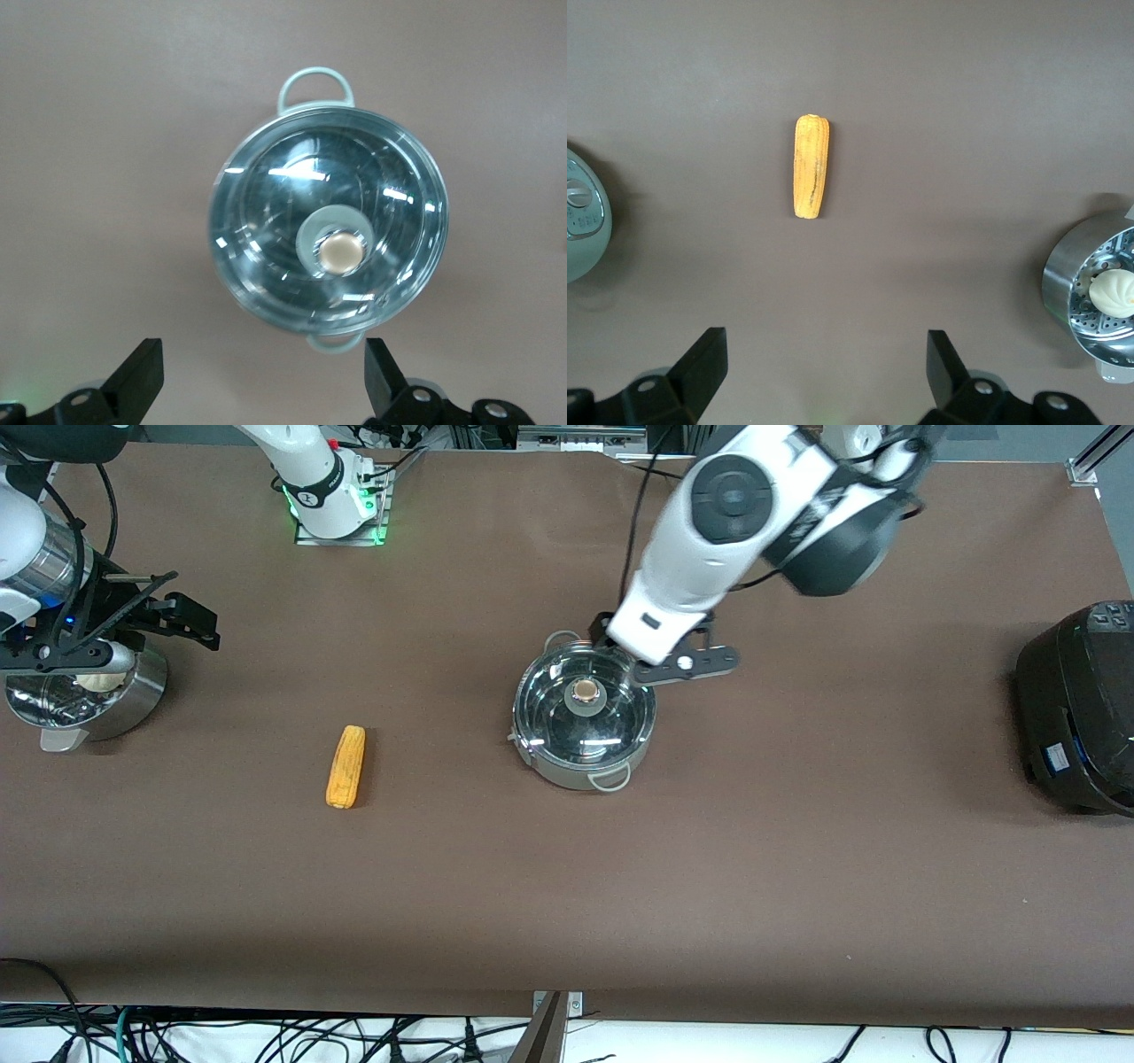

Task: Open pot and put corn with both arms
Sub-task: 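Reach the left gripper to the lid knob and grasp it, then lift the lid with the left gripper while the right gripper grasps the corn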

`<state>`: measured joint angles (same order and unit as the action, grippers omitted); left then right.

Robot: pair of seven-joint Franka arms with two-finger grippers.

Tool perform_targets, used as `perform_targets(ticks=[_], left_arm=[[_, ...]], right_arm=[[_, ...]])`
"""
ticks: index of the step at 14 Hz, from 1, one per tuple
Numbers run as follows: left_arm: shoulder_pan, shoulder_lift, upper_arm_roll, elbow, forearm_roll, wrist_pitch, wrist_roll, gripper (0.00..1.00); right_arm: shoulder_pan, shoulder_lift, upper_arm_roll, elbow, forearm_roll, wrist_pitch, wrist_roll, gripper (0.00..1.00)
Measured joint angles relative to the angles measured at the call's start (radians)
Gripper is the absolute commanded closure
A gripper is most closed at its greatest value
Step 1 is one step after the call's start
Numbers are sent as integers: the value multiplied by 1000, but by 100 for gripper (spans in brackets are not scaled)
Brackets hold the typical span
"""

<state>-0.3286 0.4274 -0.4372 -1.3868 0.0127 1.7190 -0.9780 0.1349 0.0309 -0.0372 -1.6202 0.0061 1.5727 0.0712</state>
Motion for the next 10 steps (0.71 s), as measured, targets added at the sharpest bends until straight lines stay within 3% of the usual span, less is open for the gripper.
perform_targets(ticks=[6, 10], left_arm=[[-57, 134, 6, 9, 41, 165, -57, 0], [-61, 175, 4, 10, 149, 238, -56, 0]], right_arm=[[0, 2, -3, -78, 0, 71, 0, 0], [0, 20, -3, -149, 0, 156, 0, 0]])
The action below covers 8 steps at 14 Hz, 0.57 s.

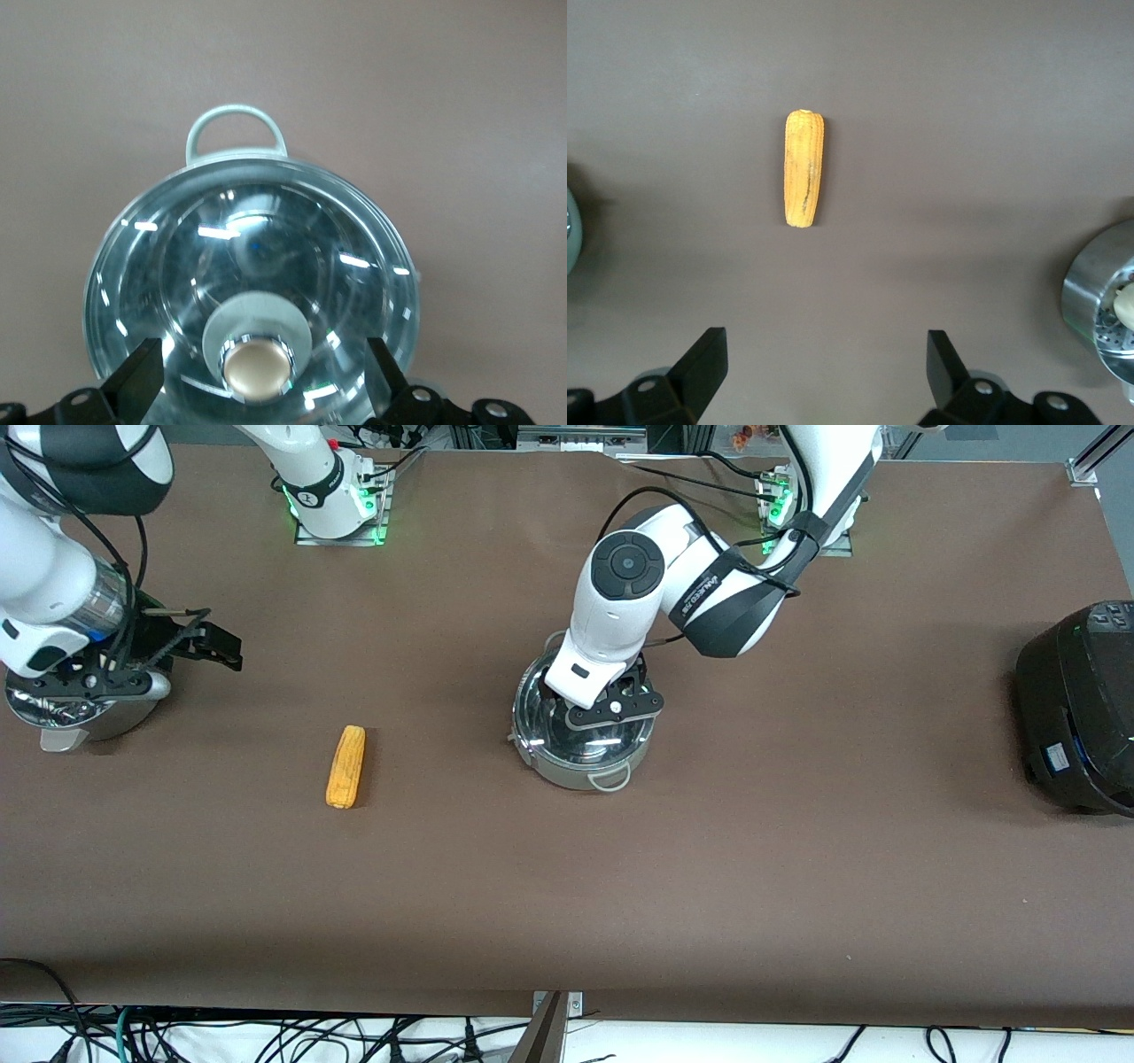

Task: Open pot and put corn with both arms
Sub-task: 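Lift the lid with the left gripper while the right gripper grasps the corn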

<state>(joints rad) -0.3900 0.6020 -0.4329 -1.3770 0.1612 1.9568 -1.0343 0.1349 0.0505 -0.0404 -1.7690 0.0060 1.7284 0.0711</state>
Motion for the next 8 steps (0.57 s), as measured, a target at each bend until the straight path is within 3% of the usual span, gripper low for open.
perform_targets(ticks=[8], left_arm=[[-46, 52, -1, -24, 17, 1, 75, 0]], right_arm=[[4, 136, 2, -102, 1, 220, 1, 0]])
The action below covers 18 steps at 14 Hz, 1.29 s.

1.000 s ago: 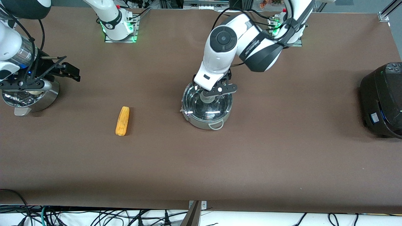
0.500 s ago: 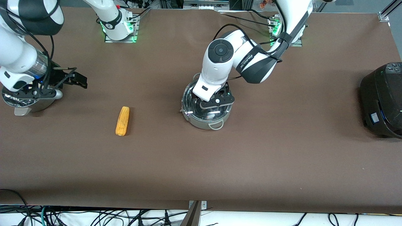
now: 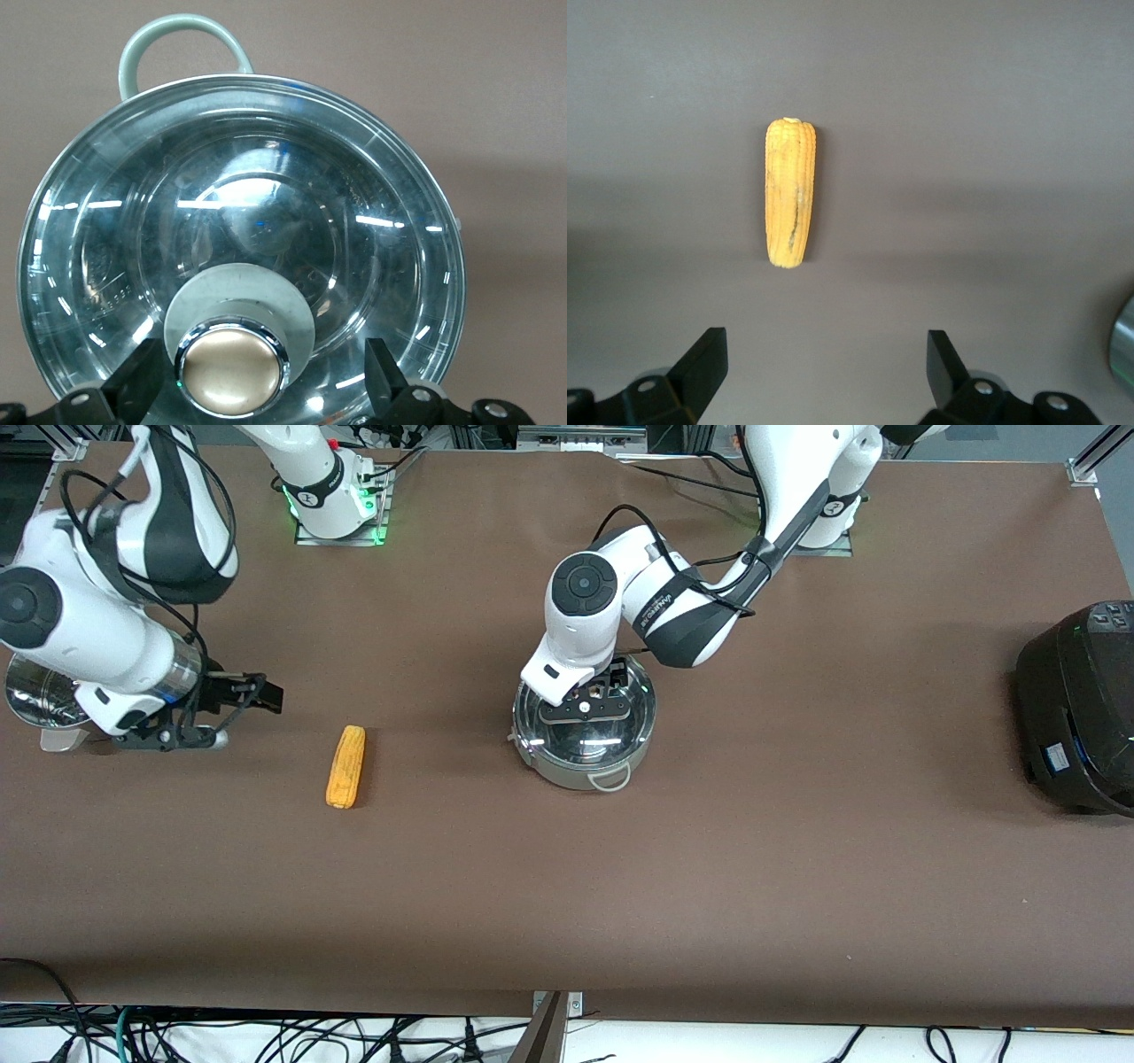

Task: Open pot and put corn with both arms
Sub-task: 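Lift the lid with the left gripper while the right gripper grasps the corn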

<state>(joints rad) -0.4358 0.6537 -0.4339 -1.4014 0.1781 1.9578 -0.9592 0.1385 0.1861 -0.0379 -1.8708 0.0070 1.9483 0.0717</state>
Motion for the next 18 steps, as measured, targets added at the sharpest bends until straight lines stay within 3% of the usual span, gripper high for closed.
perform_targets(ticks=[2, 4, 5, 6, 7, 14, 18], left_arm=[[0, 0, 0, 0, 0, 0, 3, 11], [0, 0, 0, 0, 0, -1, 4, 47], [1, 0, 0, 0, 0, -1, 4, 74], [1, 0, 0, -1, 0, -2, 4, 90], [2, -1, 0, -1, 4, -11, 4, 99], [6, -7, 0, 9, 6, -56, 5, 100], [7, -95, -4, 28, 6, -203, 5, 100]], right_arm=[[14, 43, 3, -1, 1, 49, 16, 0], [36, 86, 4, -1, 1, 105, 45, 0], [44, 107, 4, -1, 1, 135, 52, 0], [49, 127, 5, -1, 1, 164, 55, 0], [50, 150, 5, -1, 1, 195, 56, 0], [52, 316, 5, 1, 1, 402, 56, 1], [59, 352, 6, 16, 7, 426, 56, 8]])
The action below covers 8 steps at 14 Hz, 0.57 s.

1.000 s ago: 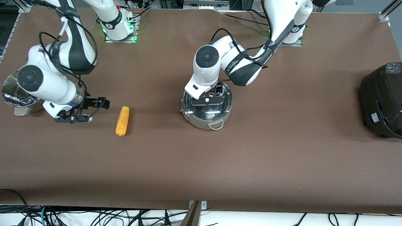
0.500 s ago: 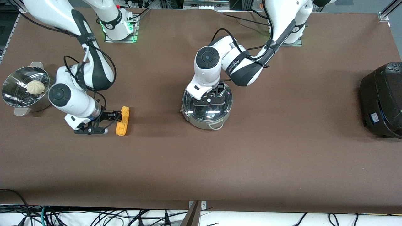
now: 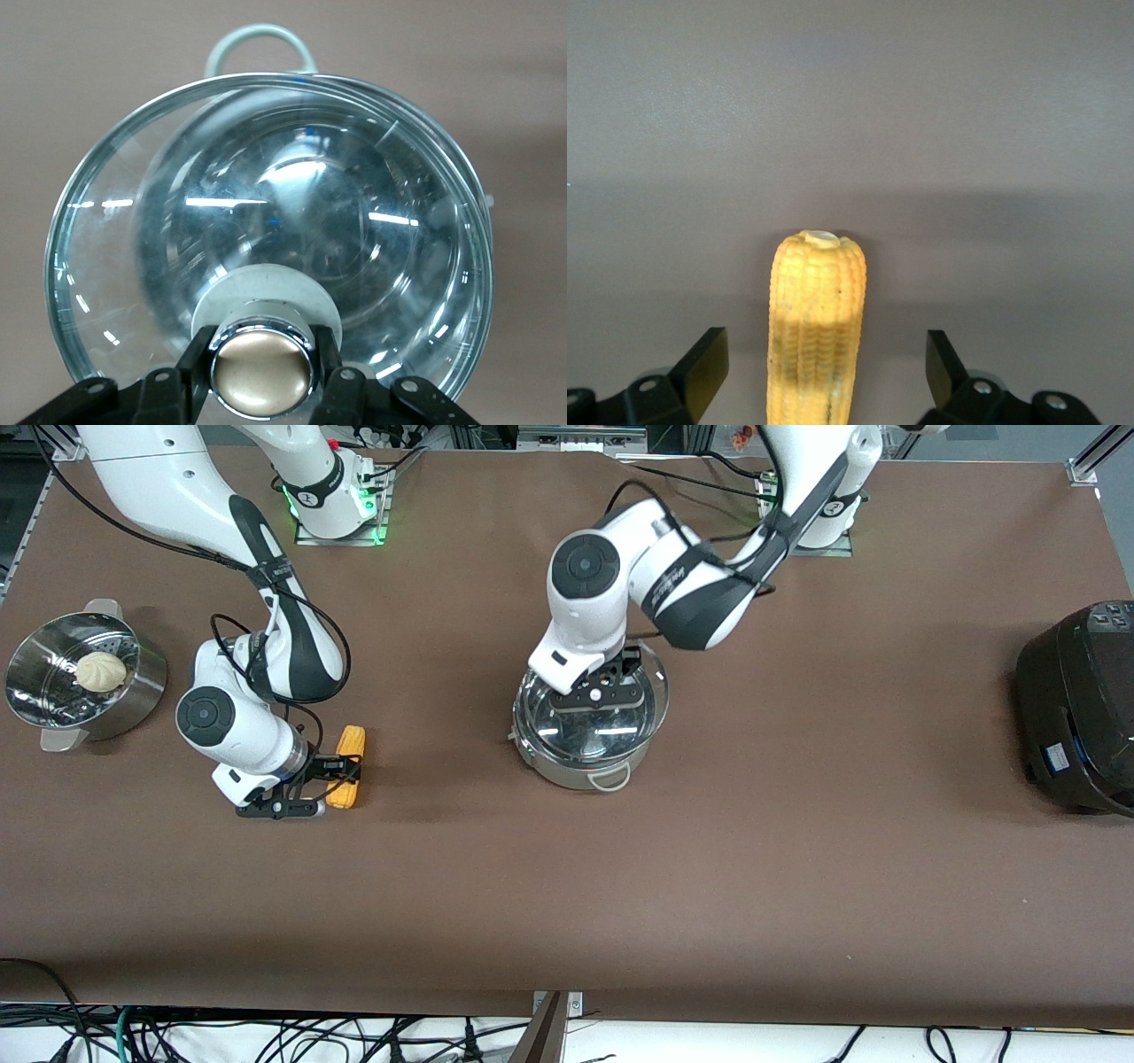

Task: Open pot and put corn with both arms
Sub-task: 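Lift the lid with the left gripper while the right gripper grasps the corn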

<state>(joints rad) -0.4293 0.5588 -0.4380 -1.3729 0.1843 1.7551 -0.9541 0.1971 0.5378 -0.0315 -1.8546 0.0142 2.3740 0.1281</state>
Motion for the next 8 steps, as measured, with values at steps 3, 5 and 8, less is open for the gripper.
perform_targets(ticks=[3, 5, 8], left_arm=[[29, -115, 1, 2, 0, -99, 39, 100], [105, -148, 5, 2, 0, -157, 157, 100], [274, -147, 9, -9, 0, -206, 415, 100]], right_arm=[[9, 28, 2, 1, 2, 23, 2, 24], [19, 45, 2, 2, 3, 38, 19, 45], [23, 52, 2, 2, 3, 42, 25, 77]])
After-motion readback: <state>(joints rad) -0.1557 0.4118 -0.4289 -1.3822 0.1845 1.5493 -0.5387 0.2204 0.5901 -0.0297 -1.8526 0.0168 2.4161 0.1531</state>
